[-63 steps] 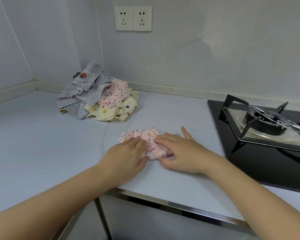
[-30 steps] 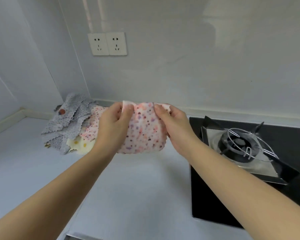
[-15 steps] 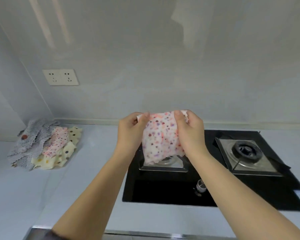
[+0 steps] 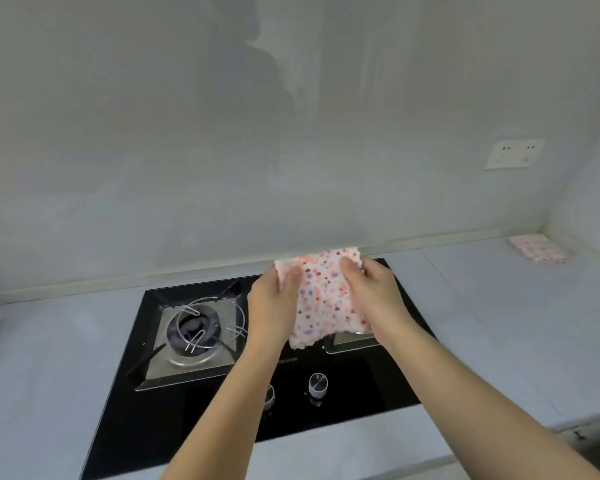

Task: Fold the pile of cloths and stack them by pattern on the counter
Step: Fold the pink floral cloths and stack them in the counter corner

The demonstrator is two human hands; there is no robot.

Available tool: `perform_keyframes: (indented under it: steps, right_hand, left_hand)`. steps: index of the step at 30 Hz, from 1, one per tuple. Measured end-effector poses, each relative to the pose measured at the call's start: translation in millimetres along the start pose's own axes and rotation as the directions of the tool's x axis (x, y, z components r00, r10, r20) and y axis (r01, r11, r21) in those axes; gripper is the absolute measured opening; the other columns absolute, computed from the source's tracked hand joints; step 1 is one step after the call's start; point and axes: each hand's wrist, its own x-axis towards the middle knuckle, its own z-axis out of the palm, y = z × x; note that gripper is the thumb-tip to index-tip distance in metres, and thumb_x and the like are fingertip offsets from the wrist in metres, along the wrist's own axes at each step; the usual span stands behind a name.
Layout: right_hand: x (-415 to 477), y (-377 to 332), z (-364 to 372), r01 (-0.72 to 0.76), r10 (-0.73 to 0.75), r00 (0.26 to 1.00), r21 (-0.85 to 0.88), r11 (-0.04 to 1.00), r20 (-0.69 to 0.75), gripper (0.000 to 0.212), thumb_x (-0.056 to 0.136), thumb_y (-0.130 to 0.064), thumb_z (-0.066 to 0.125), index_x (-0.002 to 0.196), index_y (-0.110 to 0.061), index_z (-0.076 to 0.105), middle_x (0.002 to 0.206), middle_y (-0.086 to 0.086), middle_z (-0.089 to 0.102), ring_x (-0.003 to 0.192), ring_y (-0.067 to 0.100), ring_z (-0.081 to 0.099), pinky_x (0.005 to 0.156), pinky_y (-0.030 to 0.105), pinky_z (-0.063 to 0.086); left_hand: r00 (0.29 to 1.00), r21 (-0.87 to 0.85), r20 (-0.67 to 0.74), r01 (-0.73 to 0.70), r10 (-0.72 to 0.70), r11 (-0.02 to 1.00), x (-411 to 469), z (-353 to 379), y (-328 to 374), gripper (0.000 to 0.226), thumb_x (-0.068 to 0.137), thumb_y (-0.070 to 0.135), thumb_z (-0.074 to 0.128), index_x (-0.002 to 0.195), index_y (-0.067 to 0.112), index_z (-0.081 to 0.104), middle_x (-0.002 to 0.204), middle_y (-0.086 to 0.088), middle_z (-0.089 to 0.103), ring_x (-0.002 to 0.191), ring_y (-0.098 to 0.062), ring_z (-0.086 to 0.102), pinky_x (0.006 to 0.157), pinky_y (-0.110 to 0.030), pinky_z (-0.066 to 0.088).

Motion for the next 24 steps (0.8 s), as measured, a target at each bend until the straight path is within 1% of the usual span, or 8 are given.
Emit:
perform_keyframes:
  steps: [3,6,10,12,15,18,21,24]
  right_hand:
    - [23.2,15.8,-37.7,0.057,-0.057,0.991,-0.004,0.998,-0.121,0.031,0.097,-0.034,0.051,0.077,-0.01,0.054,0.065,-0.004,0.042,0.058,0.011,0.04,0.056,0.023,0.036]
    - [44.7,27.5,-89.3,-0.004,0.014,0.99,0.07,0.998,-0.138,0.031,0.094,-0.037,0.056,0.089,-0.007,0.062,0.076,-0.001,0.06,0.069,0.012,0.058,0.063,0.024,0.048]
    - [73.6,42.2,-159.4,-0.155,0.159,0.987,0.195,0.968,-0.002,0.015,0.094,-0.033,0.059,0.101,-0.023,0.067,0.098,0.0,0.074,0.09,0.016,0.072,0.081,0.036,0.058]
    - [86.7,54.1,-182.2,-0.097,0.115,0.986,0.14,0.985,-0.121,0.015,0.097,-0.031,0.055,0.098,-0.021,0.065,0.098,0.003,0.072,0.088,0.017,0.07,0.077,0.036,0.059]
    - [111.4,75.6,-215.8,-0.012,0.008,0.971,-0.012,1.0,-0.238,0.038,0.095,-0.038,0.052,0.097,-0.001,0.059,0.094,0.019,0.066,0.086,0.032,0.066,0.078,0.046,0.056]
    - [134.1,100.4,-260.9,0.032,-0.051,0.978,-0.097,0.995,-0.203,0.057,0.086,-0.048,0.049,0.087,0.008,0.049,0.075,0.014,0.052,0.068,0.024,0.053,0.065,0.034,0.043]
    - [156.7,120.5,-309.8,0.035,-0.06,0.988,-0.172,0.985,-0.142,0.042,0.095,-0.035,0.053,0.069,-0.004,0.04,0.067,0.009,0.039,0.061,0.018,0.04,0.06,0.03,0.031]
    - [178.0,131.0,-349.3,0.0,-0.009,0.998,-0.172,0.985,-0.055,0.036,0.096,-0.032,0.053,0.07,-0.013,0.039,0.063,0.004,0.035,0.055,0.015,0.037,0.055,0.026,0.029]
  left_hand:
    - [0.999,-0.057,0.037,-0.01,0.012,0.998,9.4,62.9,0.7,0.024,0.098,0.028,0.049,0.086,0.012,0.06,0.073,-0.002,0.06,0.057,-0.001,0.049,0.052,-0.012,0.04]
    - [0.995,-0.058,0.096,0.001,0.005,0.998,21.1,121.4,6.5,0.024,0.099,0.029,0.047,0.089,0.012,0.06,0.079,-0.002,0.063,0.061,0.003,0.053,0.056,-0.01,0.042]
    - [0.99,-0.045,0.141,0.005,0.001,0.999,34.7,197.9,22.7,0.019,0.099,0.035,0.046,0.087,0.027,0.058,0.086,0.009,0.065,0.078,0.0,0.06,0.063,-0.017,0.043]
    - [0.991,-0.028,0.131,0.015,-0.011,1.0,36.4,229.4,24.0,0.022,0.099,0.035,0.046,0.086,0.021,0.057,0.083,0.006,0.064,0.074,-0.004,0.058,0.062,-0.02,0.045]
    - [0.993,0.007,0.118,0.017,-0.018,1.0,33.4,276.3,19.4,0.029,0.099,0.034,0.047,0.083,0.012,0.055,0.076,-0.001,0.06,0.067,-0.011,0.055,0.058,-0.022,0.042]
    - [0.993,0.04,0.11,0.026,-0.03,0.999,27.9,324.2,12.7,0.026,0.099,0.033,0.048,0.08,0.017,0.055,0.073,0.004,0.059,0.065,-0.006,0.053,0.055,-0.019,0.037]
    - [0.991,0.024,0.088,0.098,-0.1,0.995,24.1,365.8,2.2,0.032,0.097,0.035,0.05,0.076,0.011,0.055,0.067,0.001,0.05,0.06,-0.012,0.045,0.059,-0.024,0.037]
    - [0.972,-0.085,0.088,0.227,-0.219,0.97,23.8,403.3,-3.8,0.038,0.095,0.039,0.051,0.08,0.003,0.054,0.074,-0.007,0.049,0.068,-0.019,0.046,0.061,-0.035,0.039]
